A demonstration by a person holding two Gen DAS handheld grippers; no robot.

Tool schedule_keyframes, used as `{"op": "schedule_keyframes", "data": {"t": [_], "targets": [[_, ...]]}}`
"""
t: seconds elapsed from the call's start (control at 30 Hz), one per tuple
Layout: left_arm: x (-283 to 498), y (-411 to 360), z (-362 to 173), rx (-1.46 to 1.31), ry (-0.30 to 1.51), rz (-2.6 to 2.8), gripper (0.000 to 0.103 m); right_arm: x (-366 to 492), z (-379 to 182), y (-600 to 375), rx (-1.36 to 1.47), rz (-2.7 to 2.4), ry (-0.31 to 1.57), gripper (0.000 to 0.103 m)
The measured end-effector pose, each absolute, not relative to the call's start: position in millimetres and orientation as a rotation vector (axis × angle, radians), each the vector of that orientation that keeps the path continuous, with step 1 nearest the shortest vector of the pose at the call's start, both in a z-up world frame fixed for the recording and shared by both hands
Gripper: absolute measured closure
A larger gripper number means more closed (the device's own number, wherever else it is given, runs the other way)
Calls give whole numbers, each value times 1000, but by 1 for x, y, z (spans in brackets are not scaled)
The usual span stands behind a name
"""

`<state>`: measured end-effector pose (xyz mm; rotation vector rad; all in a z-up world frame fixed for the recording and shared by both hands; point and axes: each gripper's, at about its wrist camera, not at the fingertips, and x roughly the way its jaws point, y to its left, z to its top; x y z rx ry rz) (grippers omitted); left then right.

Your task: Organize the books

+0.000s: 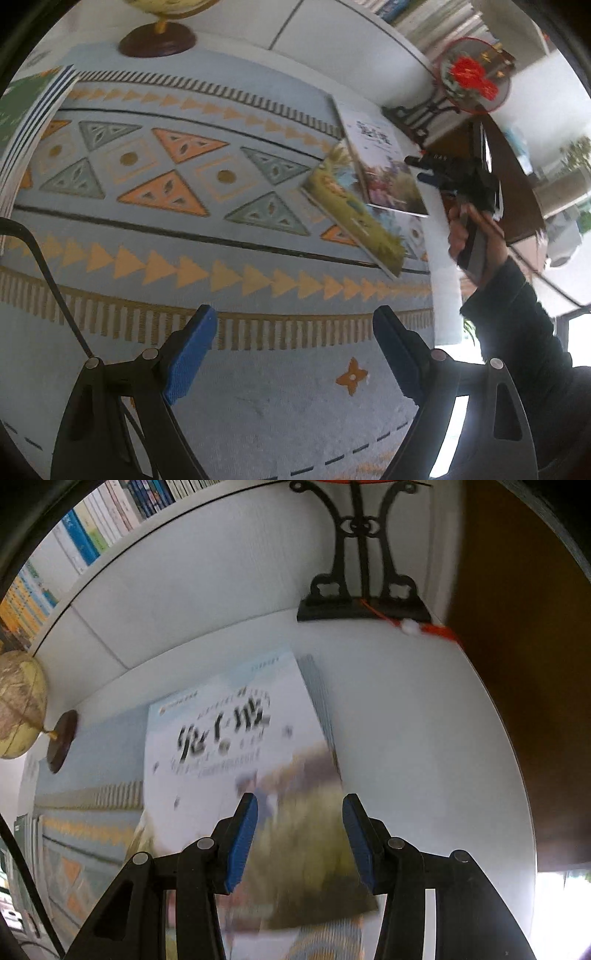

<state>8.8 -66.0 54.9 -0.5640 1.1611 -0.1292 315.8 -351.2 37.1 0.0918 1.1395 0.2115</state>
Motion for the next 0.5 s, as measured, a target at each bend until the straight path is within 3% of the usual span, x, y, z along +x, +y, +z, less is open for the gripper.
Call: {"op": "schedule_keyframes", "data": {"t": [0.23, 0.5], "targets": [[17, -67, 43, -584, 1188, -79, 18, 363, 25, -339, 74, 274, 1143, 56], [28, -70, 33, -588, 1201, -104, 18, 361, 25, -321, -12, 344, 1144, 54]]}}
